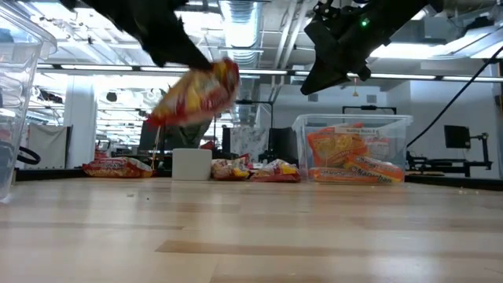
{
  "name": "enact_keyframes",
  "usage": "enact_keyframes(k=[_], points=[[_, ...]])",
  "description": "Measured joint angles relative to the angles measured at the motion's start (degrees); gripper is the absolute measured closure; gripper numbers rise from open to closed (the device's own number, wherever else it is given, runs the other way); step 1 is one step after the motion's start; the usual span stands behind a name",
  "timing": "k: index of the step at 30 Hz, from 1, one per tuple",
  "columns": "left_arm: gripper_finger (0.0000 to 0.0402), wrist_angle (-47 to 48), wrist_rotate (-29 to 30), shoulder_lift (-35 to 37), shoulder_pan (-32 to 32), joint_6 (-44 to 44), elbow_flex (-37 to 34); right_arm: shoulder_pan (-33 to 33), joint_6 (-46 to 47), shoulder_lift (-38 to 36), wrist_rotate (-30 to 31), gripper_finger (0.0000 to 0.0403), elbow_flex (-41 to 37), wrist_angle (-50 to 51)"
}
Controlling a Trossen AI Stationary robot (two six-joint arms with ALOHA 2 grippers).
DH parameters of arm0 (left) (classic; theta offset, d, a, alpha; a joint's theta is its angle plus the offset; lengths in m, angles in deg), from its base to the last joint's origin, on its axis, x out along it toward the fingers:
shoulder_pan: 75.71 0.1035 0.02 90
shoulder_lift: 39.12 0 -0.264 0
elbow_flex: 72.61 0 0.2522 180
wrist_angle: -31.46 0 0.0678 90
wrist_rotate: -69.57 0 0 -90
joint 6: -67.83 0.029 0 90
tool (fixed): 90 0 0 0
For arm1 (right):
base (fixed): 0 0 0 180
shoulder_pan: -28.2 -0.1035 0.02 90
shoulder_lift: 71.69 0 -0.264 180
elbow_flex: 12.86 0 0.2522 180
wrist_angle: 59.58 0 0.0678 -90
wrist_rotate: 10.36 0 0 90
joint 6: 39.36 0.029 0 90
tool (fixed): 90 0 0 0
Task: Sort Maruchan noodles
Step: Put the red noodle pack into the left bottom transparent bin
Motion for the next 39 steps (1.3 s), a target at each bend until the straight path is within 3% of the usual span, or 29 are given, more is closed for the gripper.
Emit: enact_keyframes(k=[8, 16, 20, 23, 32, 39], points=[[0.0401, 8.6, 0.2, 14.3, -6.8, -2.0, 0.1, 0.2, 0.1, 0.0, 0.0, 0.0359, 0.0, -0.1], [0.0401, 28.7, 0.5, 21.2, -18.1, -7.2, 12.2, 0.2, 0.2, 0.0, 0.0, 0.0359, 0.0, -0.4], [0.0401, 38.7, -6.8, 20.4, -24.3, -10.0, 19.8, 0.2, 0.2, 0.0, 0.0, 0.0359, 0.0, -0.6], [0.0401, 42.2, -11.2, 19.0, -29.2, -16.7, 21.1, 0.2, 0.2, 0.0, 0.0, 0.0359, 0.0, -0.5], [0.0401, 47.8, -11.9, 9.1, -41.5, -43.0, 15.1, 0.2, 0.2, 0.0, 0.0, 0.0359, 0.0, -0.5], [0.04, 47.8, -14.0, 1.4, -42.4, -52.5, 14.7, 0.2, 0.2, 0.0, 0.0, 0.0359, 0.0, -0.5]])
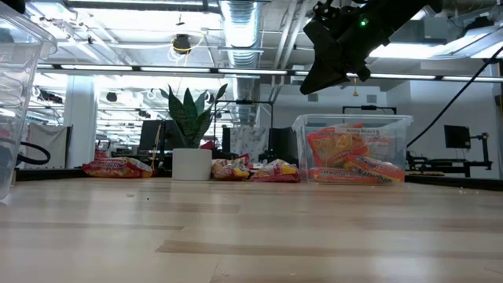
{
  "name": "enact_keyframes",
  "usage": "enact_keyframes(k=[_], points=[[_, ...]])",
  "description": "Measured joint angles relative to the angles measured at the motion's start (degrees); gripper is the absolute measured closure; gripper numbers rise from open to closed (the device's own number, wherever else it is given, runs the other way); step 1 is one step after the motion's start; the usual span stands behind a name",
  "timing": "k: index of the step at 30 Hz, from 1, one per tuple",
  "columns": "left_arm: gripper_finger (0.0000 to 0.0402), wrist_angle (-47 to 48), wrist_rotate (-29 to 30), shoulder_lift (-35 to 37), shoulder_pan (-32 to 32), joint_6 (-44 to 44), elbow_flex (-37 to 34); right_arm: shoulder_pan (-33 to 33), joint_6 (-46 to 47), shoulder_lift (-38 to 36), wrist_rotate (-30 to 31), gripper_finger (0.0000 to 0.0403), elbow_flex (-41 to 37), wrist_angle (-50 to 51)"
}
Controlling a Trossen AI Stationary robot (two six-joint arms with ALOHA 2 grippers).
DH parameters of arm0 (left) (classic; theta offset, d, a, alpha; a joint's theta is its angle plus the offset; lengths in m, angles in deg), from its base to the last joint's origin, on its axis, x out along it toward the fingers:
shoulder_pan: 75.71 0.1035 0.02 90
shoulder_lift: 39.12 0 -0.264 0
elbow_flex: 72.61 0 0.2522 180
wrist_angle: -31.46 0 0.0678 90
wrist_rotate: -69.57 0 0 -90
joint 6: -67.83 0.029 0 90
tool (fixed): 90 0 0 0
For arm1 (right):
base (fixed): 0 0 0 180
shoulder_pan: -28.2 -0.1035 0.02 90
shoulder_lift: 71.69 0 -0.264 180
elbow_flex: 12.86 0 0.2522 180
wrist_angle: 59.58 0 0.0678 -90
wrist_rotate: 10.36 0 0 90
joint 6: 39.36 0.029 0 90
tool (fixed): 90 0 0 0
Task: Sort Maruchan noodles
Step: Put the red noodle pack into the left bottom transparent bin, then put the red noodle pack into the bottom left transparent bin
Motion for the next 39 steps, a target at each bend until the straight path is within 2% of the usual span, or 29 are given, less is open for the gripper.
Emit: enact_keyframes(k=[4, 10, 14, 18, 22, 25, 28, 31, 35, 39], points=[[0.0381, 1.9, -1.0, -0.4, 2.1, -2.7, 0.0, 0.4, 0.0, 0.0, 0.0, 0.0359, 0.0, -0.2], [0.0322, 2.3, -5.4, 0.9, 4.8, -5.1, 0.0, 1.5, 0.0, 0.0, 0.0, 0.0359, 0.0, -0.2], [0.0286, 2.3, -5.9, 3.1, 7.9, -0.2, 2.3, 2.2, 0.0, 0.0, -0.1, 0.0359, 0.0, -0.2], [0.0266, 2.1, 1.1, 5.4, 12.5, 13.4, 7.1, 2.2, 0.0, 0.0, -0.1, 0.0359, 0.0, -0.2], [0.0261, 2.1, 16.3, 6.8, 19.6, 27.5, 9.9, 2.2, 0.0, 0.0, -0.2, 0.0359, 0.0, -0.2], [0.0261, 4.4, 24.5, 7.0, 28.5, 31.0, 9.7, 2.2, 0.0, 0.0, -0.2, 0.0359, 0.0, -0.2], [0.0261, 6.0, 26.4, 7.2, 39.1, 29.4, 6.3, 2.2, 0.0, 0.0, -0.3, 0.0359, 0.0, -0.2], [0.0261, 4.3, 26.2, 8.0, 47.9, 27.2, -0.4, 2.2, 0.0, 0.0, -0.3, 0.0359, 0.0, -0.1], [0.0261, -4.5, 25.9, 10.6, 56.2, 26.1, -11.0, 2.1, 0.0, 0.0, -0.2, 0.0359, 0.0, 0.4], [0.0261, -19.3, 26.3, 14.7, 61.9, 25.5, -21.3, 2.1, 0.0, 0.0, -0.2, 0.0359, 0.0, 0.6]])
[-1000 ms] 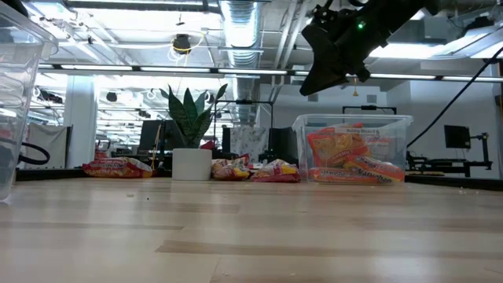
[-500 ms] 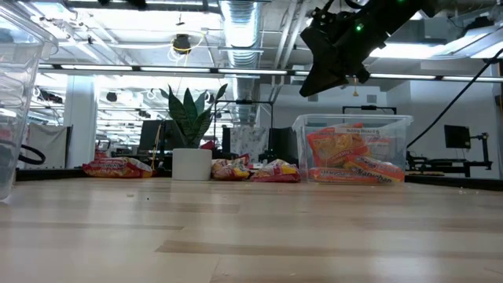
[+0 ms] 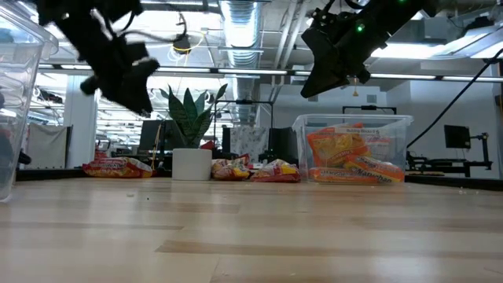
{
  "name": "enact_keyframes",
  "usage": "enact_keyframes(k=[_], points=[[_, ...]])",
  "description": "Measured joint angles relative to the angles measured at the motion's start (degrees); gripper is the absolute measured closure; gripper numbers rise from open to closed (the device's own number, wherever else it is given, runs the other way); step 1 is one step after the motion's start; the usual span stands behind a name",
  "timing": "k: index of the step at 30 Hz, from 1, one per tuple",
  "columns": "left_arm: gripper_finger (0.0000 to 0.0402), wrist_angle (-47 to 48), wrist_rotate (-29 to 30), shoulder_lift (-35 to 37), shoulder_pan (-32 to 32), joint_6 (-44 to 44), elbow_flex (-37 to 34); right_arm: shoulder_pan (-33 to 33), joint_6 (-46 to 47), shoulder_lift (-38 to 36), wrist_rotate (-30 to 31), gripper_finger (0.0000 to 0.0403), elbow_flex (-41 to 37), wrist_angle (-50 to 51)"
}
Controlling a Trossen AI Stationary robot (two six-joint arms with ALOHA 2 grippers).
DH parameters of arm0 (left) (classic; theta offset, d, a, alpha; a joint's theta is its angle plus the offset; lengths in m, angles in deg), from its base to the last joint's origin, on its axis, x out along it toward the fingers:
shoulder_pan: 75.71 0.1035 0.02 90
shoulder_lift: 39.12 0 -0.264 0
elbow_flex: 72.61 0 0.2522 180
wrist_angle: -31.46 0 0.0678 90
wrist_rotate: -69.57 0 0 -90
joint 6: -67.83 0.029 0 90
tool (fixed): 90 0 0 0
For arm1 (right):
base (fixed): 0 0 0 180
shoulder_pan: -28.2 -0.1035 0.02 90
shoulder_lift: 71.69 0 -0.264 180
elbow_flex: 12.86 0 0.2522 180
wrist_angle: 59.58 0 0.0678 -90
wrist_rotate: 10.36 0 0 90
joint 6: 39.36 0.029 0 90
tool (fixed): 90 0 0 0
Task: Sort Maruchan noodles
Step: Put the red noodle pack into the bottom left transparent bin
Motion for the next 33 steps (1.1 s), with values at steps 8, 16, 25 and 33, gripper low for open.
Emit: enact_keyframes(k=[8, 16, 25, 33], points=[[0.0267, -23.9, 7.6, 0.9, 8.3, -4.4, -16.2, 0.0, 0.0, 0.0, 0.0, 0.0359, 0.0, 0.0], [0.0303, -27.8, 15.6, -2.8, 15.0, -3.2, -17.8, 0.0, 0.0, 0.0, 0.0, 0.0359, 0.0, -0.2], [0.0395, -37.2, 15.6, -12.6, 21.2, -1.1, -17.8, 0.0, 0.0, 0.0, 0.0, 0.0359, 0.0, -0.2], [0.0401, -46.9, 17.6, -22.5, 23.5, 0.9, -17.7, 0.0, 0.0, 0.0, 0.0, 0.0359, 0.0, -0.2]])
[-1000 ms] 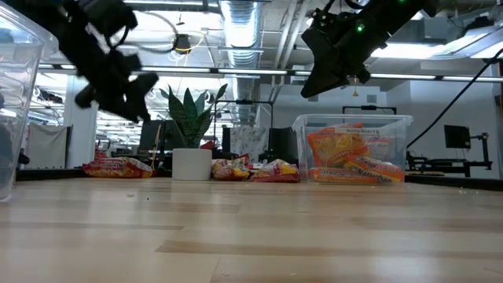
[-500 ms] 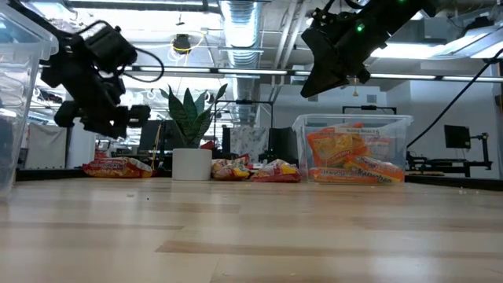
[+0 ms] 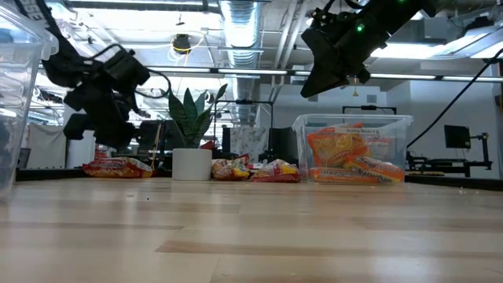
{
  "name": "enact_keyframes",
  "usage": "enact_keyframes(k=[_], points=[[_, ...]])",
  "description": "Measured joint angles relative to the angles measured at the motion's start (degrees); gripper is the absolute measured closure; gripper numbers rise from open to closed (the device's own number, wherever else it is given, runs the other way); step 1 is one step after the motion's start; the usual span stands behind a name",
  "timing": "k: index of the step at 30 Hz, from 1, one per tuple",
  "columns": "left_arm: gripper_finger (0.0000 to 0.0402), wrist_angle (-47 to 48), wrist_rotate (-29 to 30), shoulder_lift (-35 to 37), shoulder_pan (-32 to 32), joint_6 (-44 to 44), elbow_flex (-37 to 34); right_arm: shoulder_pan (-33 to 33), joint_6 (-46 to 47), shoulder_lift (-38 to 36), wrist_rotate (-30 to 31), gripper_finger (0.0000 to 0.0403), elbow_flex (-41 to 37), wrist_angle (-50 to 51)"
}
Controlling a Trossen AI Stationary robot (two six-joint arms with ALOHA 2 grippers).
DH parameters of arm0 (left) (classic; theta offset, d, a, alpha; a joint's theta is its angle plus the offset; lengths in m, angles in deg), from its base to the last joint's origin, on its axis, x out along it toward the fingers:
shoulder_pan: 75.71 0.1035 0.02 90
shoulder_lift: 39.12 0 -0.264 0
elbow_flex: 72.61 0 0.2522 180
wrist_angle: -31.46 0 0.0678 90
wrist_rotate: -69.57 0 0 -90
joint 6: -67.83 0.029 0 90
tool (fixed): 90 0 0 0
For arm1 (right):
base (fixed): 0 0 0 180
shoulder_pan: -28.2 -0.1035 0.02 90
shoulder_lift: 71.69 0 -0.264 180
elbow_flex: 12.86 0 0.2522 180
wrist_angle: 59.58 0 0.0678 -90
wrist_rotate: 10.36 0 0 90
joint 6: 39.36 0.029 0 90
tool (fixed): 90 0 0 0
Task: Sort Maruchan noodles
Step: Put the red noodle pack into the bottom left transparent bin
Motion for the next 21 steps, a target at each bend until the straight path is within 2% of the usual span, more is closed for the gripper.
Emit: enact_keyframes(k=[11, 16, 21], points=[[0.0401, -14.2, 2.7, -13.8, 0.6, 1.0, 0.0, 0.0, 0.0, 0.0, 0.0, 0.0359, 0.0, 0.0], [0.0401, -13.7, 1.2, -17.4, 0.0, 0.8, 0.1, 0.0, 0.0, 0.0, 0.0, 0.0359, 0.0, 0.1], [0.0401, -10.6, 0.1, -17.0, -3.5, 1.6, 0.1, 0.0, 0.0, 0.0, 0.0, 0.0359, 0.0, 0.1]])
